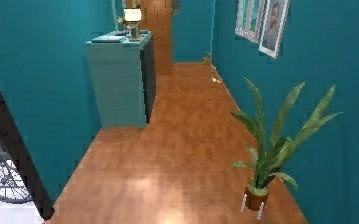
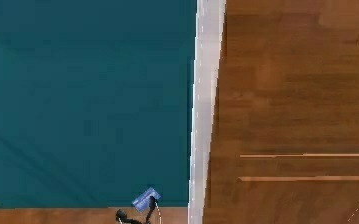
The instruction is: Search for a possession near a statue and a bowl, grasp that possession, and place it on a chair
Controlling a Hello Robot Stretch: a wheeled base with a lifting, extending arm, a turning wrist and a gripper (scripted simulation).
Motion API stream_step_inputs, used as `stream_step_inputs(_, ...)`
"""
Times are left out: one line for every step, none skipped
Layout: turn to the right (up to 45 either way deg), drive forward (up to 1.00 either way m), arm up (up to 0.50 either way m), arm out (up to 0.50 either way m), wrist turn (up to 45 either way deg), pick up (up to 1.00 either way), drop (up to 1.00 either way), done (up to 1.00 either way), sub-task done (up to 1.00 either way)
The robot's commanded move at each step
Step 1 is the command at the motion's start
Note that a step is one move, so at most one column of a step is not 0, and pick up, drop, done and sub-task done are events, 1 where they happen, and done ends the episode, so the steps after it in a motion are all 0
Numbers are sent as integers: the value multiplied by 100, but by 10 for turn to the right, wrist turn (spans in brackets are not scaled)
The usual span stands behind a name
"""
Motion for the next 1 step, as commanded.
stream_step_inputs(240,0,0,0,0,0,0,0,0)
